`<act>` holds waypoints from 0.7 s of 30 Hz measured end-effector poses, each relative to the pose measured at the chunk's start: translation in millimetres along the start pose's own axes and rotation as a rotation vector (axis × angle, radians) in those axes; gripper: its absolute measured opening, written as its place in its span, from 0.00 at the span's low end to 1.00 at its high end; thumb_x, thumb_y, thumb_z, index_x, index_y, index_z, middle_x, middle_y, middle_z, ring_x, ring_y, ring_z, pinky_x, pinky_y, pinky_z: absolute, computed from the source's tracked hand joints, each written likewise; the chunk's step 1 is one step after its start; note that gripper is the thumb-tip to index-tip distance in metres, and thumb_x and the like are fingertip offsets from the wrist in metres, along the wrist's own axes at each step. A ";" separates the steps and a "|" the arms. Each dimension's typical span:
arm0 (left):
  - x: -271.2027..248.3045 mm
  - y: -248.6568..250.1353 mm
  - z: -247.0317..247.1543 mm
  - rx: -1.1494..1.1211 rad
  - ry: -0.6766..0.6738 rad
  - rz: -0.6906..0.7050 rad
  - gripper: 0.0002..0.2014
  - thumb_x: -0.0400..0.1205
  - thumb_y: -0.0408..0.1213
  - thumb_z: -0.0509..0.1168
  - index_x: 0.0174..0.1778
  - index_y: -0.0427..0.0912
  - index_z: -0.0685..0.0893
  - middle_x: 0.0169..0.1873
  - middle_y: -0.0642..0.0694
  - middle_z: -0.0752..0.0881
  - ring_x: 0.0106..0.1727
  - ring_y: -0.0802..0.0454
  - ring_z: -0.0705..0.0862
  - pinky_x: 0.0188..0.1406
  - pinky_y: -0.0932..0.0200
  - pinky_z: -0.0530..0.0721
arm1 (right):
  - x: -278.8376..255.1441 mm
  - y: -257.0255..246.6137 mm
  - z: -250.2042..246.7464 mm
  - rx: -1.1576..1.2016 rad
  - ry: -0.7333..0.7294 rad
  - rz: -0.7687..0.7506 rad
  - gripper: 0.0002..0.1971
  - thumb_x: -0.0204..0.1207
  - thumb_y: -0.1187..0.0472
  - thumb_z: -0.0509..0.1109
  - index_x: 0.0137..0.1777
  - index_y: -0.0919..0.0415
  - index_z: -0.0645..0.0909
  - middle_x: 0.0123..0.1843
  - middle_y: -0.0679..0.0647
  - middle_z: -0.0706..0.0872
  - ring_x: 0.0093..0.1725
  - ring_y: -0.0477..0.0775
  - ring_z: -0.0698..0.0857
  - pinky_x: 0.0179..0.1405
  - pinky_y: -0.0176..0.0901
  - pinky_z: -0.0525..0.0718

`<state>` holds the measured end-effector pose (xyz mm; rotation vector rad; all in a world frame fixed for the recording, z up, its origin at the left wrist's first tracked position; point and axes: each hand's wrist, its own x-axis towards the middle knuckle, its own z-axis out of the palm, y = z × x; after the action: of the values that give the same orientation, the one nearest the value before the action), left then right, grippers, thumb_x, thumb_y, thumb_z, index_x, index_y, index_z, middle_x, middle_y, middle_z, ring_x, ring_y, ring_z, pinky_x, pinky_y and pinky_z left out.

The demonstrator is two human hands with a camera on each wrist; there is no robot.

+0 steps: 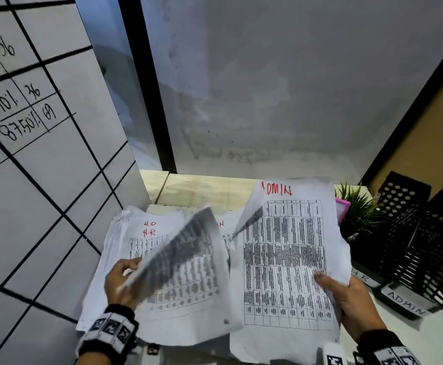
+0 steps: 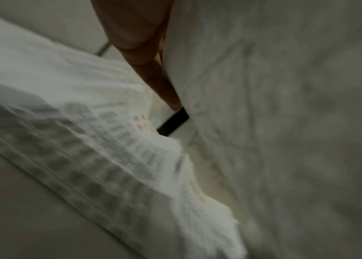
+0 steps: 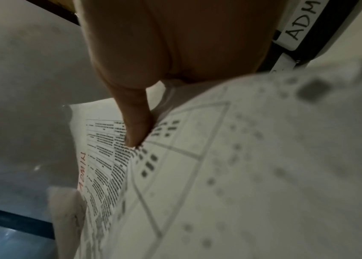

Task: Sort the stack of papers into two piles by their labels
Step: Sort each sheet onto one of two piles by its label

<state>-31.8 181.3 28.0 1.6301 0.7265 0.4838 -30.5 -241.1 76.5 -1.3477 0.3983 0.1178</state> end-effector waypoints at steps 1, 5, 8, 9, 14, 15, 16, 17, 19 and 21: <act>11.6 -8.3 -9.1 0.092 0.032 -0.027 0.10 0.69 0.18 0.71 0.32 0.34 0.79 0.41 0.37 0.87 0.48 0.41 0.86 0.29 0.77 0.78 | 0.2 -0.4 -0.7 -0.006 0.009 0.000 0.16 0.68 0.69 0.74 0.56 0.74 0.82 0.47 0.70 0.91 0.43 0.67 0.91 0.45 0.61 0.89; 38.9 -21.7 -36.1 0.443 0.108 -0.086 0.10 0.72 0.23 0.73 0.47 0.34 0.83 0.46 0.33 0.88 0.49 0.36 0.85 0.49 0.50 0.80 | -1.2 -2.0 4.0 -0.029 0.007 0.007 0.17 0.67 0.68 0.77 0.55 0.73 0.83 0.51 0.73 0.89 0.48 0.72 0.89 0.59 0.76 0.82; 55.6 -28.8 -40.2 0.507 0.066 -0.151 0.18 0.73 0.24 0.72 0.57 0.32 0.77 0.52 0.30 0.86 0.50 0.34 0.84 0.56 0.45 0.80 | -2.1 -1.4 7.0 -0.062 -0.016 -0.006 0.24 0.58 0.62 0.83 0.54 0.71 0.85 0.51 0.72 0.90 0.54 0.75 0.88 0.63 0.75 0.80; 58.5 -28.0 -37.8 0.521 0.052 -0.162 0.20 0.74 0.24 0.71 0.61 0.30 0.76 0.56 0.28 0.85 0.54 0.33 0.84 0.59 0.43 0.79 | -2.5 -1.4 7.7 -0.069 -0.024 -0.017 0.23 0.58 0.63 0.81 0.54 0.70 0.85 0.51 0.70 0.90 0.55 0.74 0.87 0.64 0.73 0.80; 15.0 13.8 11.7 0.454 -0.174 0.019 0.39 0.79 0.57 0.66 0.82 0.42 0.61 0.82 0.44 0.59 0.81 0.43 0.63 0.79 0.41 0.63 | -6.7 -5.2 14.4 -0.105 -0.124 -0.064 0.17 0.63 0.66 0.81 0.52 0.68 0.85 0.47 0.65 0.92 0.48 0.62 0.91 0.54 0.56 0.85; -2.4 26.4 24.9 0.389 -0.317 0.046 0.43 0.75 0.66 0.64 0.82 0.48 0.60 0.82 0.51 0.60 0.80 0.47 0.64 0.78 0.43 0.64 | -7.7 -6.8 17.1 -0.110 -0.132 -0.061 0.14 0.68 0.70 0.77 0.54 0.69 0.84 0.46 0.62 0.93 0.47 0.58 0.91 0.50 0.49 0.86; -19.6 38.8 36.8 0.304 -0.476 0.061 0.47 0.70 0.72 0.64 0.82 0.52 0.60 0.79 0.55 0.63 0.78 0.51 0.67 0.75 0.44 0.69 | -8.2 -8.4 19.7 -0.116 -0.143 -0.062 0.14 0.70 0.73 0.74 0.55 0.69 0.83 0.44 0.60 0.93 0.46 0.56 0.91 0.47 0.43 0.86; -36.6 50.1 49.0 0.219 -0.622 0.049 0.50 0.65 0.74 0.66 0.81 0.56 0.60 0.76 0.58 0.66 0.73 0.53 0.71 0.70 0.45 0.74 | -8.6 -9.7 22.3 -0.121 -0.164 -0.061 0.15 0.70 0.72 0.75 0.56 0.69 0.83 0.44 0.59 0.93 0.46 0.54 0.91 0.44 0.39 0.86; -61.5 64.4 71.5 0.111 -0.772 0.037 0.51 0.59 0.67 0.76 0.78 0.60 0.62 0.70 0.64 0.70 0.65 0.56 0.78 0.61 0.47 0.83 | -9.8 -11.8 27.1 -0.124 -0.220 -0.078 0.25 0.60 0.60 0.85 0.56 0.67 0.84 0.45 0.59 0.93 0.45 0.52 0.92 0.41 0.35 0.86; -78.3 72.0 91.4 0.031 -0.690 0.068 0.38 0.64 0.54 0.80 0.69 0.57 0.72 0.63 0.63 0.77 0.55 0.55 0.85 0.50 0.53 0.88 | -10.2 -13.3 29.1 -0.179 -0.241 -0.091 0.35 0.47 0.49 0.89 0.54 0.64 0.85 0.45 0.57 0.93 0.45 0.51 0.92 0.41 0.34 0.86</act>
<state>-12.8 56.0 87.9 1.7051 0.1609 -0.0598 -29.7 -214.6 97.1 -1.5059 0.1248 0.2422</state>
